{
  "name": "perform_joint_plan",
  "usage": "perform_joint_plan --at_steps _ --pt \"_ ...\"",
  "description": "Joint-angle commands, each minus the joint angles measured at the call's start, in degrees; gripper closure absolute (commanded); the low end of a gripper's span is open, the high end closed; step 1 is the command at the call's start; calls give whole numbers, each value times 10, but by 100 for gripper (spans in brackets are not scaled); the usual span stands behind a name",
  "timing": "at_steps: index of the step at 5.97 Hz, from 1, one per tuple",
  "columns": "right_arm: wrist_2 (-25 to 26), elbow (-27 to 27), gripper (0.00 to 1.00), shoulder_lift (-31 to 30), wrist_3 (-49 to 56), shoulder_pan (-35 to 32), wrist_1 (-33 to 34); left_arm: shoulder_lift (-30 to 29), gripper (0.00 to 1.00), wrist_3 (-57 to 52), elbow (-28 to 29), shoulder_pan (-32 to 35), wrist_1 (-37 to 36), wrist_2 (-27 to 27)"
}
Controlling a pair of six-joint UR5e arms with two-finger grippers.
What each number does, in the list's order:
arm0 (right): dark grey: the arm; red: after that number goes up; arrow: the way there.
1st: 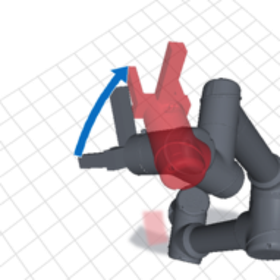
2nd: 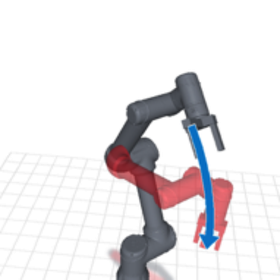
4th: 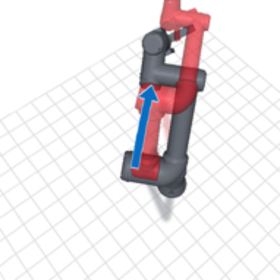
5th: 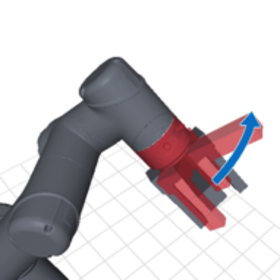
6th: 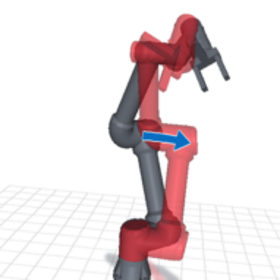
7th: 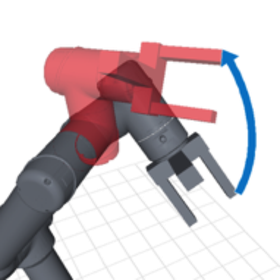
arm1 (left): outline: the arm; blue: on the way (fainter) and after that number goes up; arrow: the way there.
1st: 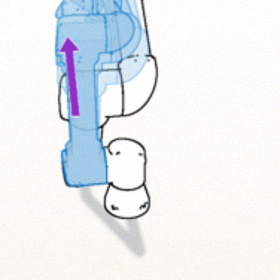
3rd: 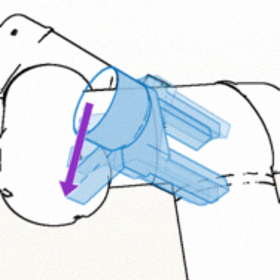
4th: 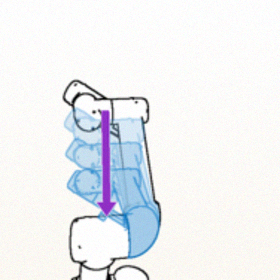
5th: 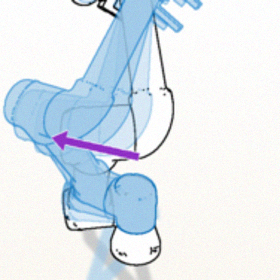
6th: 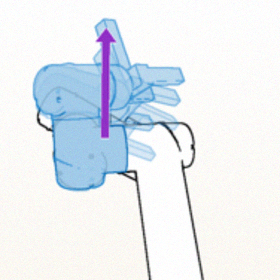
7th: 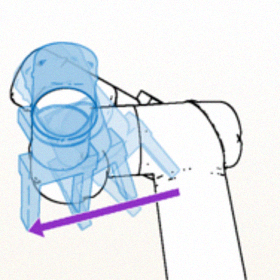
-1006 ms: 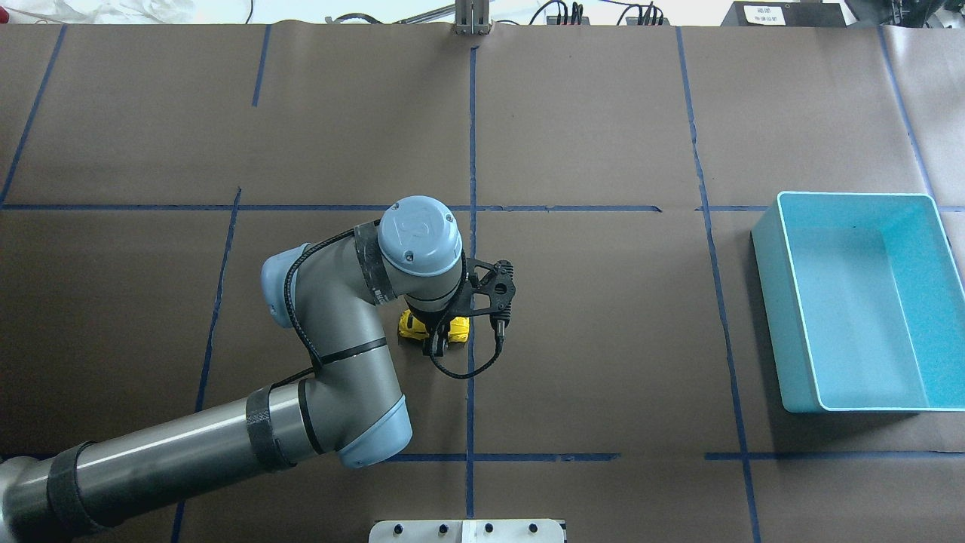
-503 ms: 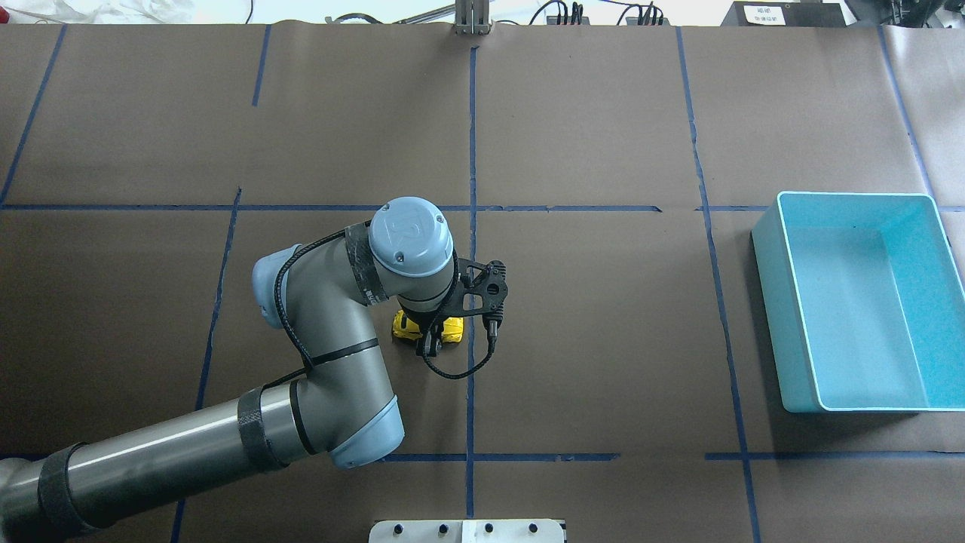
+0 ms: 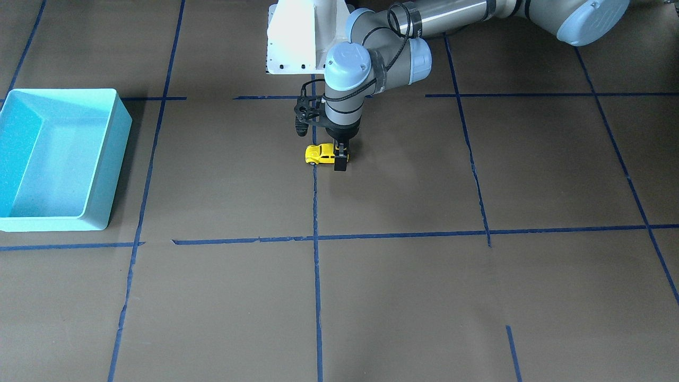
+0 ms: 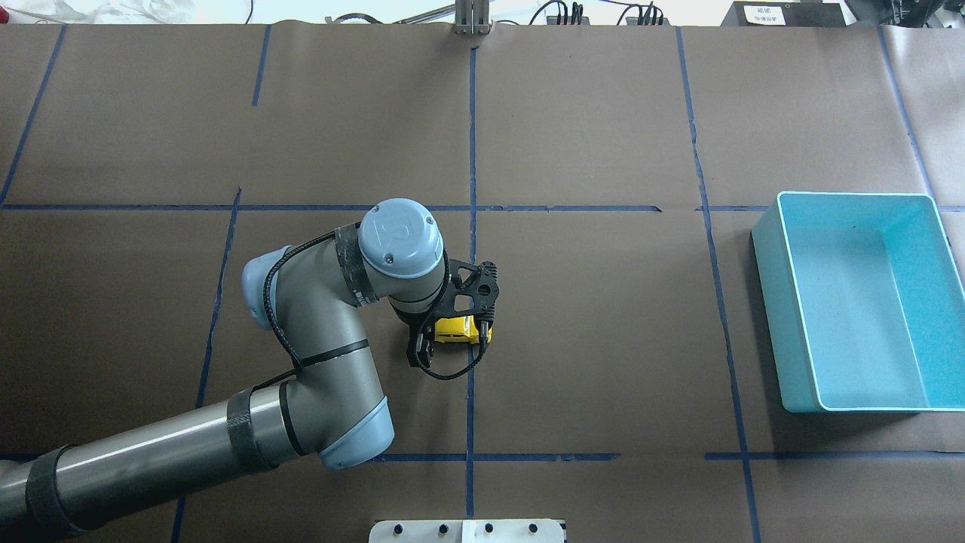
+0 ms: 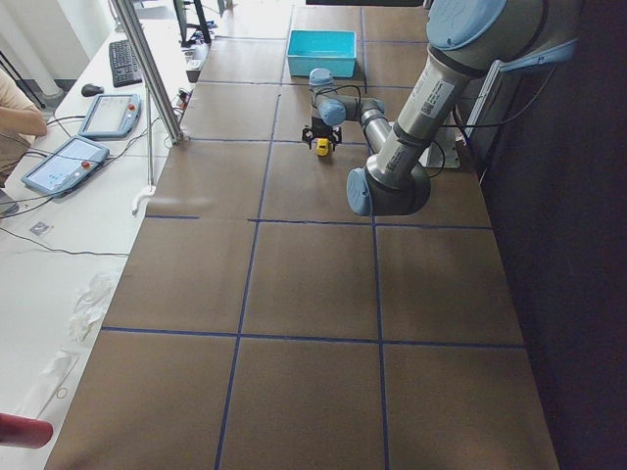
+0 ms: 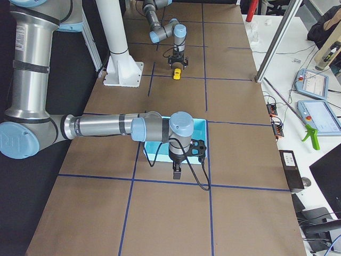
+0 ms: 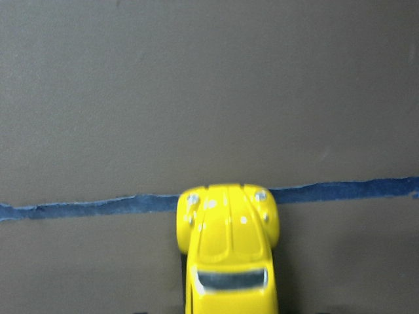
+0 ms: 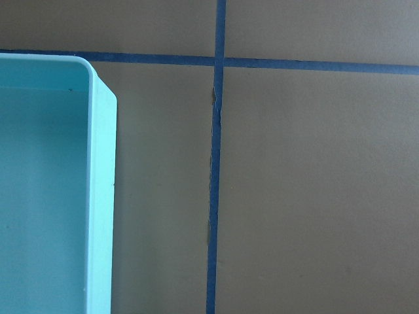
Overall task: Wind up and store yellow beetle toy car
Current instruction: 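Release the car and raise the left gripper away from it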
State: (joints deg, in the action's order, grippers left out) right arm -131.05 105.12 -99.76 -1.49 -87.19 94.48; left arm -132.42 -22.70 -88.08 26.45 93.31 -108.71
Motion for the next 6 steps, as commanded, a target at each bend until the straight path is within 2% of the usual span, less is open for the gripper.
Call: perform_joint_plan --at_steps 1,4,6 --pt "0 0 0 0 0 0 0 23 0 -1 -32 11 -5 1" --pt "0 0 0 1 -1 0 -3 29 0 -2 -45 32 -17 2" --pt "3 2 0 11 -2 0 -6 79 0 -3 -144 105 -105 -1"
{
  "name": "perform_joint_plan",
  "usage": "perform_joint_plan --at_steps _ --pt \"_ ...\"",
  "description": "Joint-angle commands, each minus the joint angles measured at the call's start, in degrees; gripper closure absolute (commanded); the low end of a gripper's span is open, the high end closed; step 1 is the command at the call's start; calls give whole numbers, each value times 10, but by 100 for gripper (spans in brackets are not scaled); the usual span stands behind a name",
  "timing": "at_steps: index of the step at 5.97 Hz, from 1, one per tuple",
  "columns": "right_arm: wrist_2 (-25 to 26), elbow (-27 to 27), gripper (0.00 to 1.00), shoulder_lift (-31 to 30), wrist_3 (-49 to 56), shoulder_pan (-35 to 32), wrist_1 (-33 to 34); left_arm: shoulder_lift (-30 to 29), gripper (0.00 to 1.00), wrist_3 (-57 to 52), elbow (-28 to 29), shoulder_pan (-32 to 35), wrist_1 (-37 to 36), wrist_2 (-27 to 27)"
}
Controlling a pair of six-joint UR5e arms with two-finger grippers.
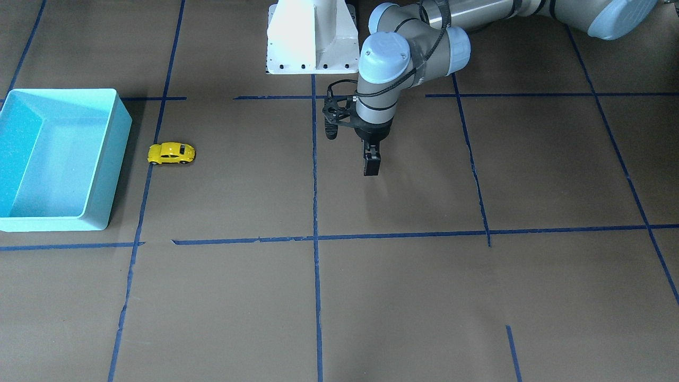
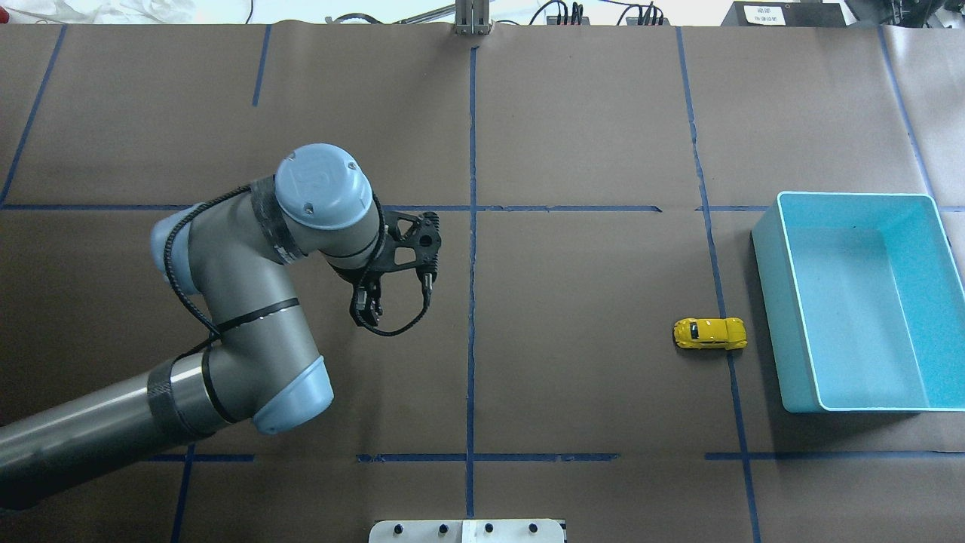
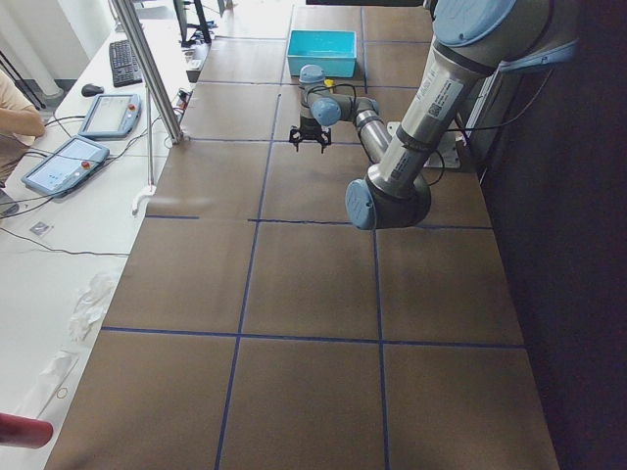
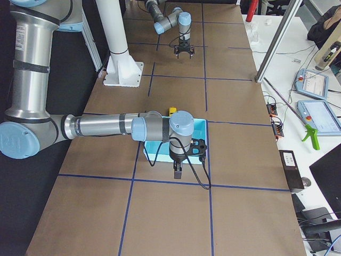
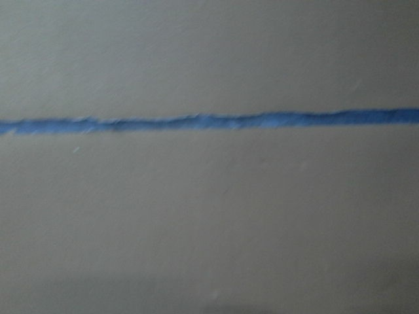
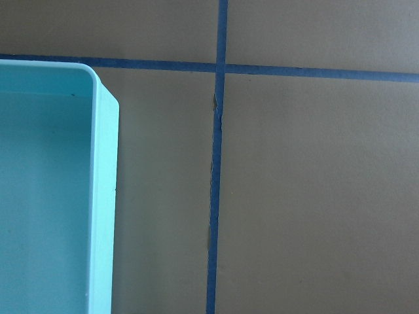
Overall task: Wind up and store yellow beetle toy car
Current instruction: 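Release the car and raise the left gripper away from it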
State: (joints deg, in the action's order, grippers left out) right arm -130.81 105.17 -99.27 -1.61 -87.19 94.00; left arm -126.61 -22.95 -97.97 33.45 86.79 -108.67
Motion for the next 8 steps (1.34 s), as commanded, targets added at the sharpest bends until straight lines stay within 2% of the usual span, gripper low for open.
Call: perform_joint_plan --at_steps 1,2,3,4,5,6,7,8 --pt "-2 3 0 21 -1 0 1 72 0 -1 -105 82 -84 -5" --pt "-2 6 0 55 -5 0 7 115 0 -1 -127 148 -108 -10" --pt "-2 12 0 107 -31 3 57 156 0 4 -130 218 -122 -70" --pt "-2 23 0 156 -37 44 113 205 0 5 -129 288 -126 -102" --pt "-2 46 0 182 -40 56 163 257 0 5 -122 344 -126 -139" --pt "-4 70 0 183 -41 81 163 299 0 5 -105 408 -125 -179" --pt "-8 98 0 183 -38 88 161 305 0 6 -51 478 -127 -218" --pt "-47 132 0 184 -33 108 161 306 0 6 -6 526 -128 -225"
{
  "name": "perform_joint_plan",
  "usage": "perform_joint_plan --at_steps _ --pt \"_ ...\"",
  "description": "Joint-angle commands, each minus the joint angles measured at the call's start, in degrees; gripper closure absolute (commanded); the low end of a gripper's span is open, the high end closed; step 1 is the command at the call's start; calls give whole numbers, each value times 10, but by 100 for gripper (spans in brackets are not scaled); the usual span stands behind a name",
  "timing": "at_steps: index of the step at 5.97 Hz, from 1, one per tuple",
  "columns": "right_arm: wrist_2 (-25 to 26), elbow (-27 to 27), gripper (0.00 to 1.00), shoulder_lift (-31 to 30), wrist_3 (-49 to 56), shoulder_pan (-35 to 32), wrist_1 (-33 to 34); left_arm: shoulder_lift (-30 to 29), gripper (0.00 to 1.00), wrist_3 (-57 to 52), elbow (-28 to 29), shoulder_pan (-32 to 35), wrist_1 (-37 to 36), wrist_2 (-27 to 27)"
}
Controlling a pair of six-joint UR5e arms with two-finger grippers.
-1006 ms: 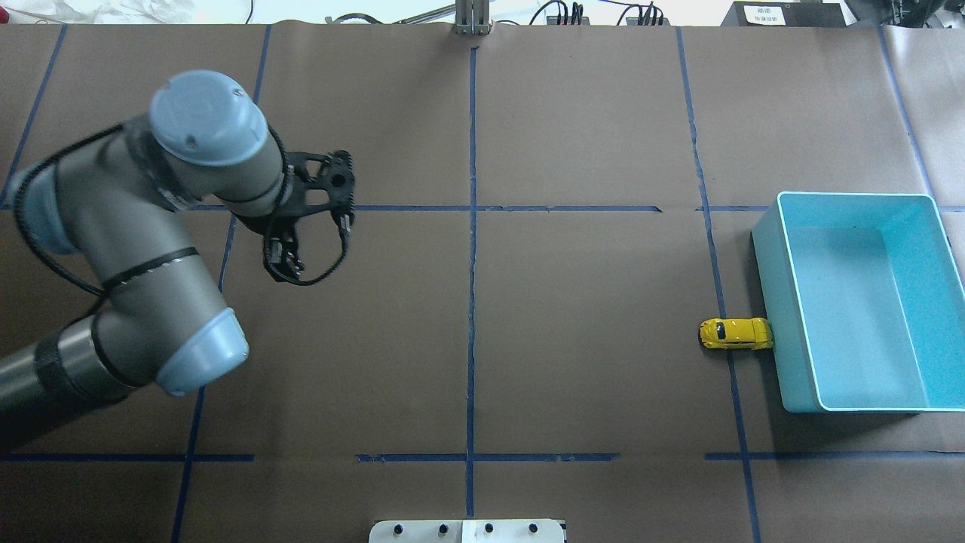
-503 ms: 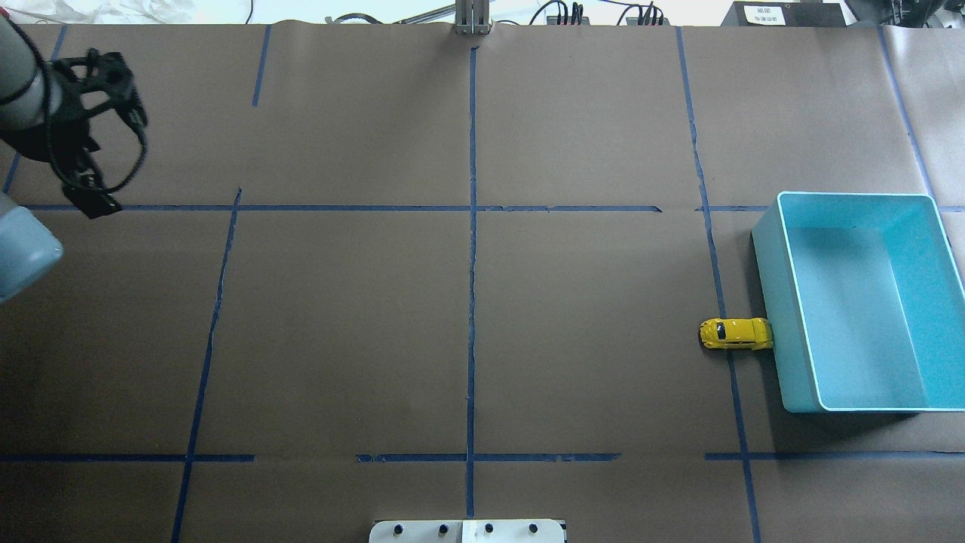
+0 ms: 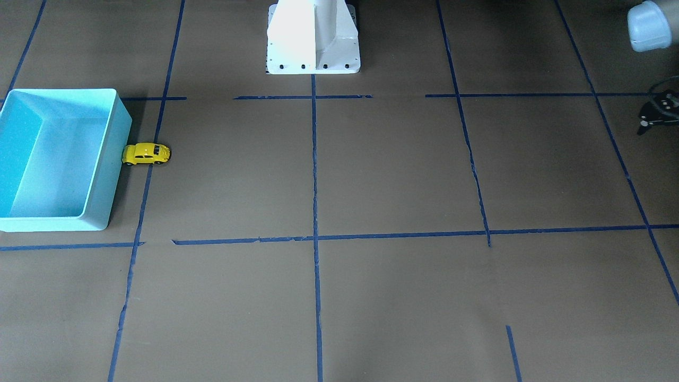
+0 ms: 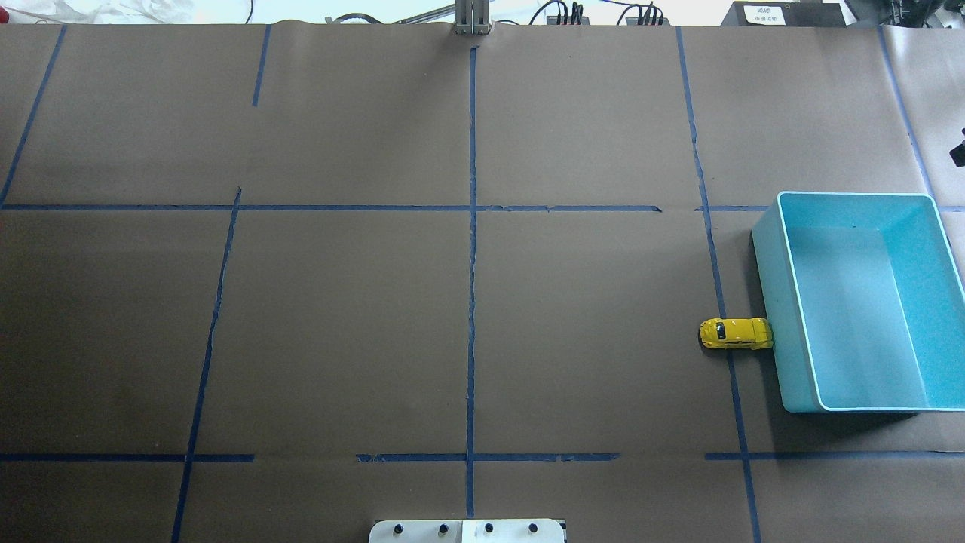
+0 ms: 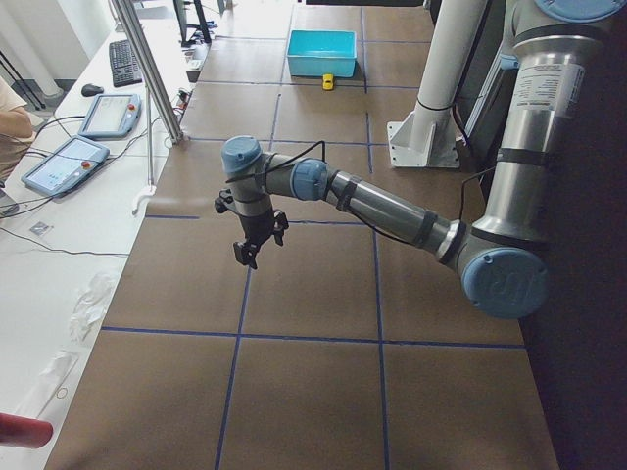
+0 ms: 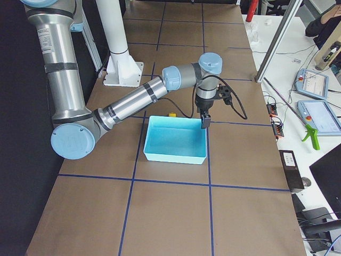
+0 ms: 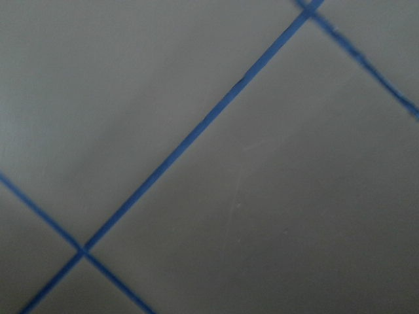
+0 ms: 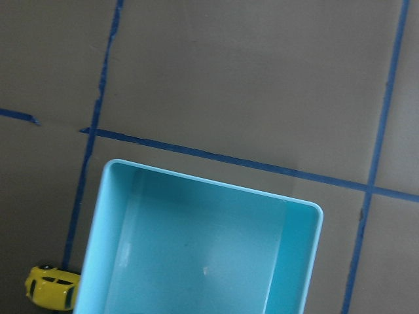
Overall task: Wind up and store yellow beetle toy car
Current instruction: 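Release the car and raise the left gripper away from it, then reach the right gripper down to the car beside the blue bin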
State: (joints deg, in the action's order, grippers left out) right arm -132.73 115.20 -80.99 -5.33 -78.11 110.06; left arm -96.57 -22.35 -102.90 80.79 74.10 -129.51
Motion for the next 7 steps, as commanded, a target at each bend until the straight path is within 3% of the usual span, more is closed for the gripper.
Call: perform_joint_plan --at_steps 1,2,3,5,6,7 --pt "-25 44 0 38 4 63 1 6 0 0 106 110 0 -38" --pt "8 53 0 57 8 138 -55 7 0 10 111 132 0 -107" --pt "69 62 0 60 8 209 -94 15 0 122 111 133 6 -112" --pt "142 85 0 58 33 345 -116 16 0 146 104 133 8 -108" --pt "201 83 0 45 84 402 -170 16 0 145 102 133 9 -107" --pt "223 75 0 25 160 439 -194 10 0 145 100 131 10 -105"
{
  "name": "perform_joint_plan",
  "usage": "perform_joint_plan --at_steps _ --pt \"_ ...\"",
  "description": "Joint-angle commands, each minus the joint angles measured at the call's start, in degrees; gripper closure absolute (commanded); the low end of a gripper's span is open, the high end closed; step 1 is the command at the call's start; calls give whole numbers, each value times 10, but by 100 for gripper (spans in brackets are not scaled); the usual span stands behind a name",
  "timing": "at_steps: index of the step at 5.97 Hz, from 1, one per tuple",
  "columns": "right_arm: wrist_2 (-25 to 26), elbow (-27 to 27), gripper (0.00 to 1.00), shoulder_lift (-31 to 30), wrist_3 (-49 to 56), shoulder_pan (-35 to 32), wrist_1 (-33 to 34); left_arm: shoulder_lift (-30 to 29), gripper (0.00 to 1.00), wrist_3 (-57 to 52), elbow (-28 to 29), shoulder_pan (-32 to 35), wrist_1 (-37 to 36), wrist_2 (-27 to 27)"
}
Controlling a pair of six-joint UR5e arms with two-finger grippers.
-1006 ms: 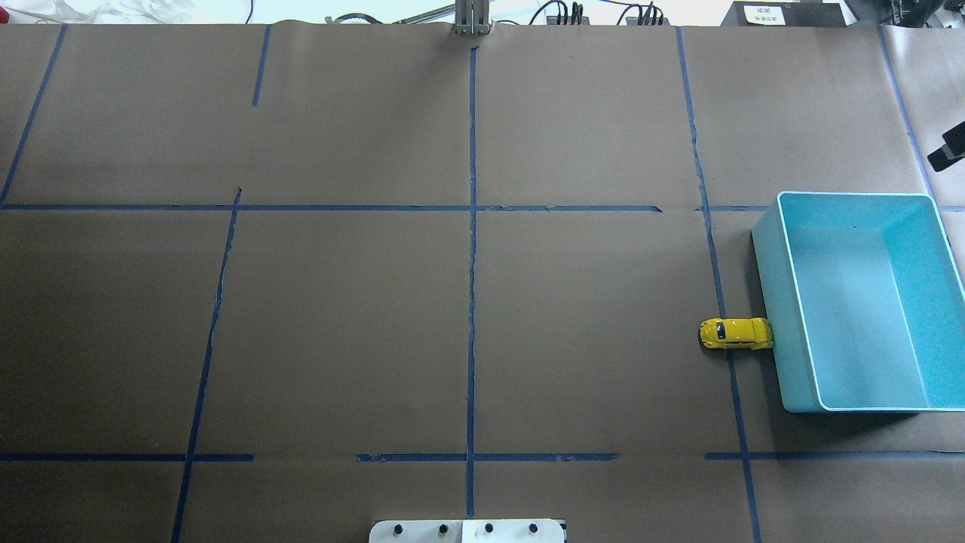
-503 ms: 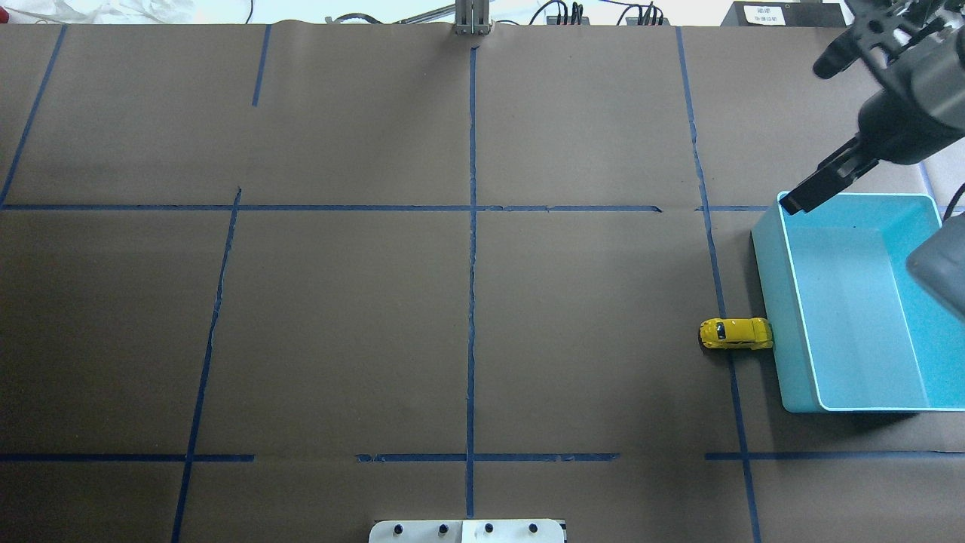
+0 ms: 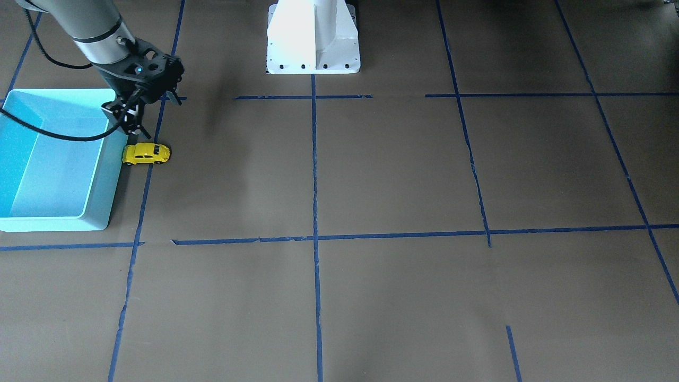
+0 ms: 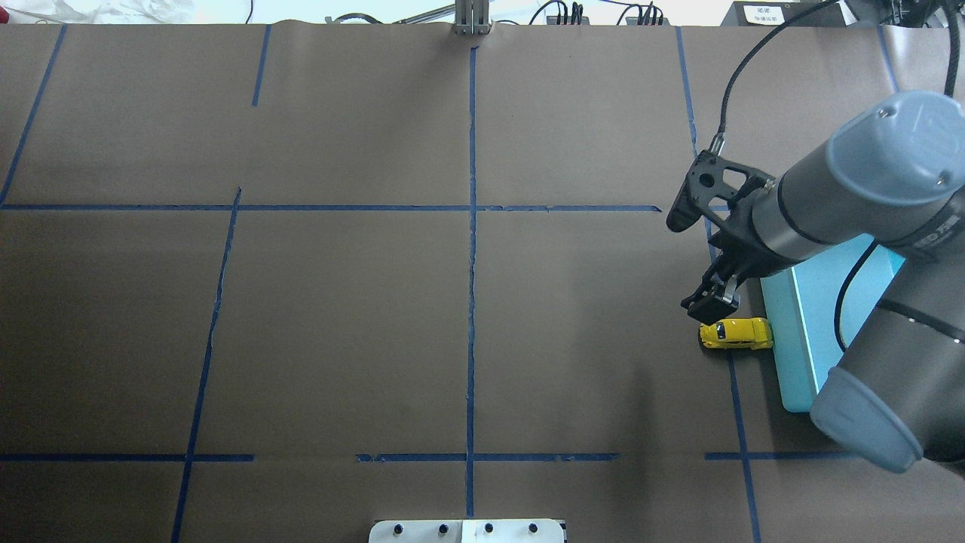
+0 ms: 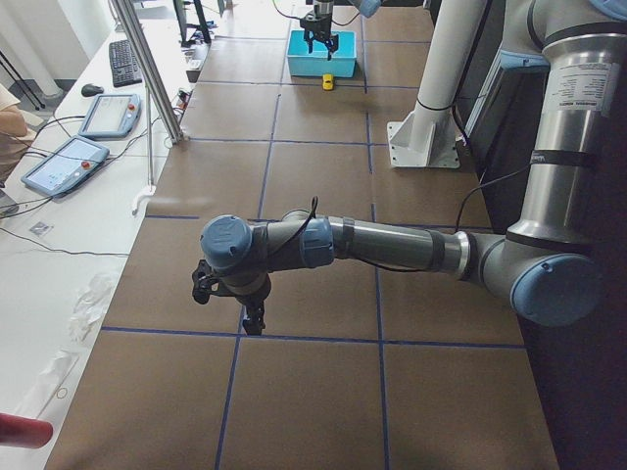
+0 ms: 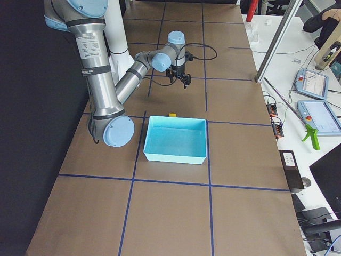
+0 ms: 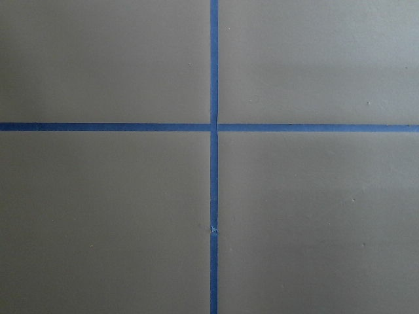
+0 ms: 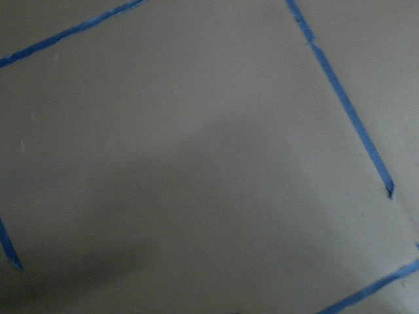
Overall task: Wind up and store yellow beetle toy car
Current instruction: 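Reach the right gripper down to the car beside the blue bin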
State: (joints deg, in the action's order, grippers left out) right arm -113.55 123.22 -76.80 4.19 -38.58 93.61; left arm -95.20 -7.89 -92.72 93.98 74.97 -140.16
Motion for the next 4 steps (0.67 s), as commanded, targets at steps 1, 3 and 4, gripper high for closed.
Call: perform_joint_plan --at_steps 1,3,4 --pt "32 -45 0 -42 138 47 -87 -8 0 5 -1 -5 28 15" --pt "24 -92 0 -89 212 46 -200 26 0 0 12 -7 132 17" --pt "13 -93 0 -105 233 45 -200 33 0 5 13 -7 139 16"
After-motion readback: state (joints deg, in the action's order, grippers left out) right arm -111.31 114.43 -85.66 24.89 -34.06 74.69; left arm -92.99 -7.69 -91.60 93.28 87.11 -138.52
